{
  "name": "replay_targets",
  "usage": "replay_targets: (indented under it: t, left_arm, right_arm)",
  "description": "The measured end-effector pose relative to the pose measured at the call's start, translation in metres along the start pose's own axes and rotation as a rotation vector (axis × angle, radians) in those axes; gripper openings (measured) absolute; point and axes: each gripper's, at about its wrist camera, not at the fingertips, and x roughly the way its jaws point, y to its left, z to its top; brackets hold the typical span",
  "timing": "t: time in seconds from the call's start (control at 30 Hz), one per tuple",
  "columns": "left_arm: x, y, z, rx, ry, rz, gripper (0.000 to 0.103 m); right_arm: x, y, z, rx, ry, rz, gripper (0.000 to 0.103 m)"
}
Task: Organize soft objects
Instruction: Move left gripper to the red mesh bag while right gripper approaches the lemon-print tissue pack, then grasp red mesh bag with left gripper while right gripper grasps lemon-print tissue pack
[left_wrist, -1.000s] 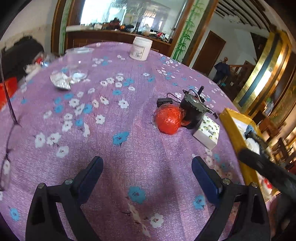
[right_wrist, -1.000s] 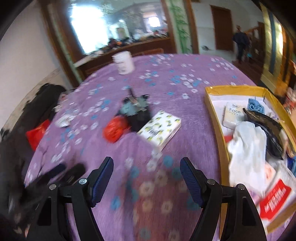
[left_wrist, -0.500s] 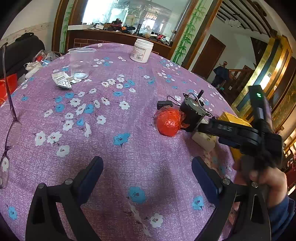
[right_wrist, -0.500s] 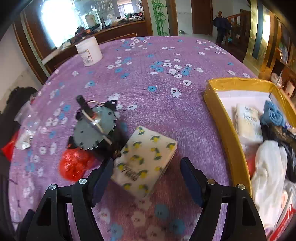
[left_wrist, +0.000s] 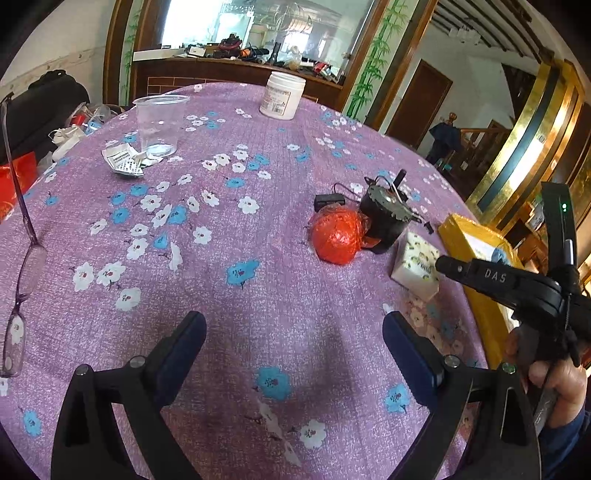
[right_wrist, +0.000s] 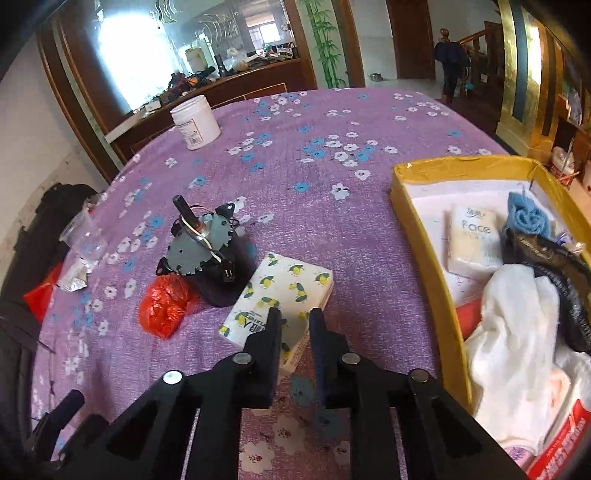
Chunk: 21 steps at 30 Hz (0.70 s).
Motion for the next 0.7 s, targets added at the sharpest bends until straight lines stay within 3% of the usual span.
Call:
replay_targets:
  t: [0.07,0.1,0.27,0.43,0.47,0.53,0.6,0.7]
  left_arm:
    - [-0.002,-0.004,0.002,0.010,0.017,0.008,0.096]
    - [-0.004,-0.005,0.004,0.012,0.016,0.013,0.096]
    - [-0.015,-0.018,0.015,0.069,-0.024,0.073,0.096]
    - [-0.011,-0.029,0.025,0.118,-0.012,0.107,0.096]
    - [-0.008,-0.033,0.029,0.133,-0.005,0.115,0.096]
    - [-0.005,-0.038,0.034,0.157,0.004,0.124,0.096]
    - [0.002,-0.043,0.043,0.177,0.018,0.134,0.096]
    - [0.020,-0.049,0.055,0.191,0.051,0.124,0.096]
  right_arm:
    - [0.001,-0.001,0.004,0.032,-0.011,0.016,0.063]
    - [0.003,0.002,0.006,0.019,-0.022,0.008,0.068]
    - [0.028,0.008,0.008,0.011,0.055,-0.026,0.069]
    - [0.034,0.009,0.009,-0.028,0.032,-0.021,0.076]
    - [0.034,0.007,0.009,-0.022,0.034,0.002,0.073]
    - [0.034,0.002,0.009,-0.009,0.044,0.081,0.058]
    - [0.027,0.001,0.008,-0.016,0.020,0.088,0.043]
    - [0.020,-0.005,0.006,0.002,-0.001,0.124,0.034]
